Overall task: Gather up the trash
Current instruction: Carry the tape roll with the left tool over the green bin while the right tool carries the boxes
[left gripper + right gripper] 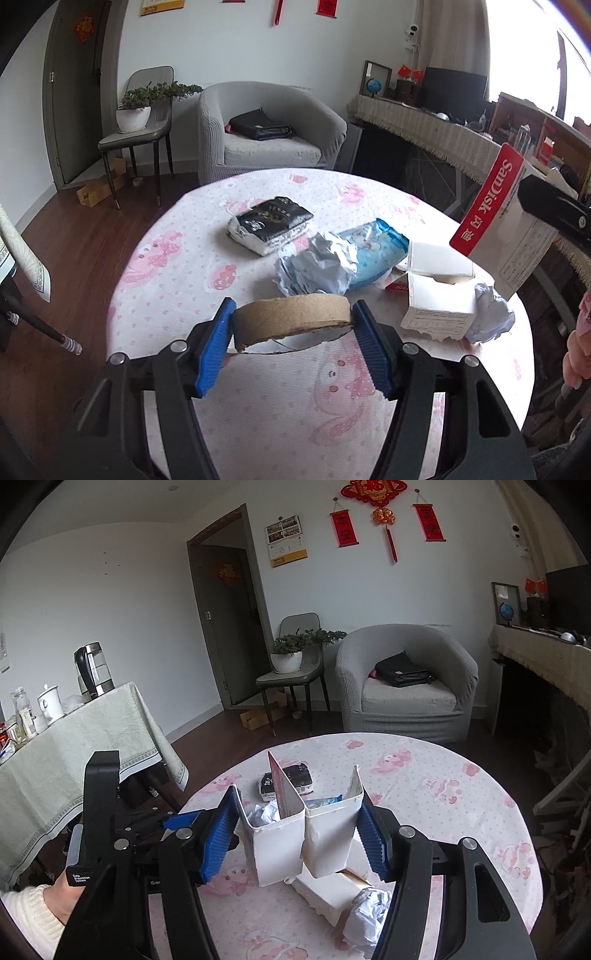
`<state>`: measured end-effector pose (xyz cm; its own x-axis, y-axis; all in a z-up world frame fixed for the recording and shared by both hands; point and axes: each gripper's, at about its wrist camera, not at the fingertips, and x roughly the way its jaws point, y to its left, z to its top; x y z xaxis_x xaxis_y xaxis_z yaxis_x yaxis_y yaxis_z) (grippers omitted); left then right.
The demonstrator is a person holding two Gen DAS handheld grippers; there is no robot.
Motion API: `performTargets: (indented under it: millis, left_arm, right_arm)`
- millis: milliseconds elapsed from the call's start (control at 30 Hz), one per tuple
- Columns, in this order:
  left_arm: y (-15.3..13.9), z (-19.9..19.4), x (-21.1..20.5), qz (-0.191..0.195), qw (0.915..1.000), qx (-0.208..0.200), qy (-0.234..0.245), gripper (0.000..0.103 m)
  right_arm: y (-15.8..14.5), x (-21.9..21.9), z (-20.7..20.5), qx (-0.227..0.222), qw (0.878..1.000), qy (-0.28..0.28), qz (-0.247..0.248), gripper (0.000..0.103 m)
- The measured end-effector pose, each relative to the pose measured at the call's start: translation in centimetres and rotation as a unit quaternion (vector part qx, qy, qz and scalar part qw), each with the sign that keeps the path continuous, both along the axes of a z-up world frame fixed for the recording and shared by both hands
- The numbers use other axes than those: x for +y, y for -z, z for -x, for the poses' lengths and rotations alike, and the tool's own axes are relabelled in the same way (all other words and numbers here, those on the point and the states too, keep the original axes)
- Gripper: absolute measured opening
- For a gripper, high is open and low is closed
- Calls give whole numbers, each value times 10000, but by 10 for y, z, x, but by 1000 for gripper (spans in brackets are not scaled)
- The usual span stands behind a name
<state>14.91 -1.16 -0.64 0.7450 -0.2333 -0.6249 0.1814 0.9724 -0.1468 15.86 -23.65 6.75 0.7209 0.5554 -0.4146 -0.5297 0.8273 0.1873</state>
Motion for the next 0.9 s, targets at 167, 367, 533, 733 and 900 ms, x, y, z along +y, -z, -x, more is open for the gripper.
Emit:
performTargets:
  millis: [167,367,533,733,900]
  left_arm:
    - [-10,9,22,49,9998,-148,-138,67]
    - [-16,20,58,22,9989,-248,-399,66]
    - [-17,27,87,22,9980,-239,-579,66]
    - [-14,34,122,-116,9959,-175,-885,66]
    - [-3,42,155,-136,9936,-12,-1124,66]
  right_arm:
    - [-7,21,2,-24,9999,-153,-44,62]
    - [-4,54,0,33,9993,-371,2,61]
    - [5,84,-6,111,9982,-586,-18,61]
    - [6,121,-8,140,9961,-867,-54,61]
    - [8,153,-8,238,9936,-1106,-76,61]
